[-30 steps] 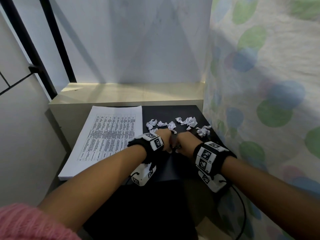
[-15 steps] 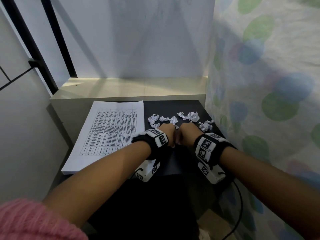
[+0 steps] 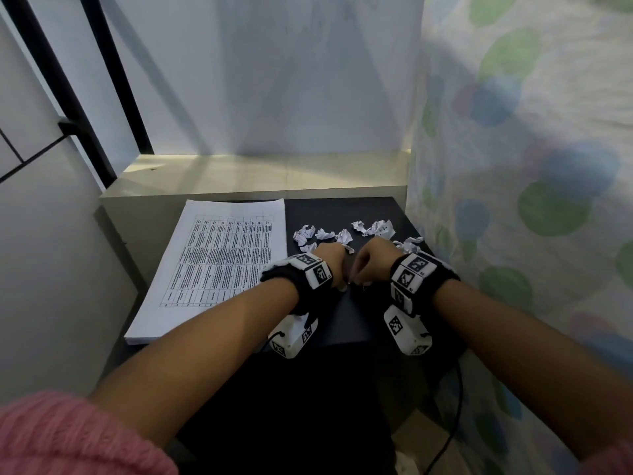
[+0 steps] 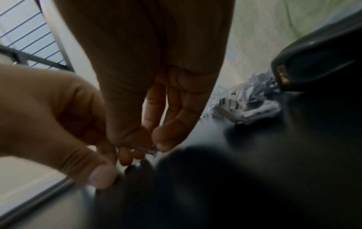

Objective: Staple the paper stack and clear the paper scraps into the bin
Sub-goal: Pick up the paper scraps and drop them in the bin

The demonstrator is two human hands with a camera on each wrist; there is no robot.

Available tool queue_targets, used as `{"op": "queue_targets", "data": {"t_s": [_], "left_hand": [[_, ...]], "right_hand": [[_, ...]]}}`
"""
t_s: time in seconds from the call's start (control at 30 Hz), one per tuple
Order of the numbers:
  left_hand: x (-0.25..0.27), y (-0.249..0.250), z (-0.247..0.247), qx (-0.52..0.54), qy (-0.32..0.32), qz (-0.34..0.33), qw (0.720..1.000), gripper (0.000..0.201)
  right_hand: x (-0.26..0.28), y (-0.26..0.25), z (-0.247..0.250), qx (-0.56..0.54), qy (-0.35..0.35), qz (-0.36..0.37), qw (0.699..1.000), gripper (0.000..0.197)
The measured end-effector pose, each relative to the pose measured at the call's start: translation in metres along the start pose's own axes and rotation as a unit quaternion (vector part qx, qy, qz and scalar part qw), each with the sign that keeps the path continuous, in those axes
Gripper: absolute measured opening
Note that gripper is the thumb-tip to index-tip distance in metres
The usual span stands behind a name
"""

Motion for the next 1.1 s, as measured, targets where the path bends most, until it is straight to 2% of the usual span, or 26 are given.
{"op": "queue_targets", "data": {"t_s": [0.07, 0.17, 0.33, 0.5, 0.63, 0.7, 0.77, 0.97, 1.1], "left_hand": [[-0.003, -0.002, -0.002, 0.002, 0.001, 0.005, 1.000, 0.049], [-0.007, -0.004, -0.003, 0.007, -0.004, 0.009, 1.000, 0.041], [-0.014, 0.003, -0.008, 0.015, -0.001, 0.001, 1.000, 0.027], [-0.022, 0.017, -0.015, 0.027, -0.005, -0.002, 1.000, 0.024], [-0.029, 0.023, -0.018, 0.032, -0.005, -0.006, 0.999, 0.034], [-0.031, 0.026, -0.018, 0.037, 0.010, 0.000, 0.999, 0.050], [-0.031, 0.033, -0.017, 0.041, 0.015, -0.009, 0.999, 0.061], [-0.029, 0.063, -0.018, 0.017, -0.018, -0.085, 0.996, 0.051], [-0.029, 0.066, -0.023, 0.001, -0.020, -0.088, 0.996, 0.049]], "right_hand": [[0.000, 0.005, 0.007, -0.025, 0.016, 0.000, 1.000, 0.013], [0.000, 0.014, 0.017, -0.087, 0.039, -0.011, 0.995, 0.022], [0.004, 0.023, 0.023, -0.142, 0.061, -0.026, 0.988, 0.019], [0.008, 0.031, 0.028, -0.178, 0.081, -0.027, 0.980, 0.011], [0.013, 0.036, 0.040, -0.191, 0.124, -0.035, 0.973, 0.006], [0.015, 0.040, 0.046, -0.195, 0.138, -0.044, 0.970, 0.018], [0.016, 0.043, 0.051, -0.204, 0.152, -0.049, 0.966, 0.021], [0.017, 0.047, 0.055, -0.207, 0.175, -0.053, 0.961, 0.023], [0.019, 0.048, 0.058, -0.207, 0.184, -0.054, 0.959, 0.015]]}}
Point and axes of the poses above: each hand's wrist, its own x-axis away from the middle knuckle, its own z-axis out of the back of the hand, y = z × x, the point moved 1 cm from there along -x, towards the middle knuckle, and after that the axes turned 3 degrees about -z, right-handed, at the moved point
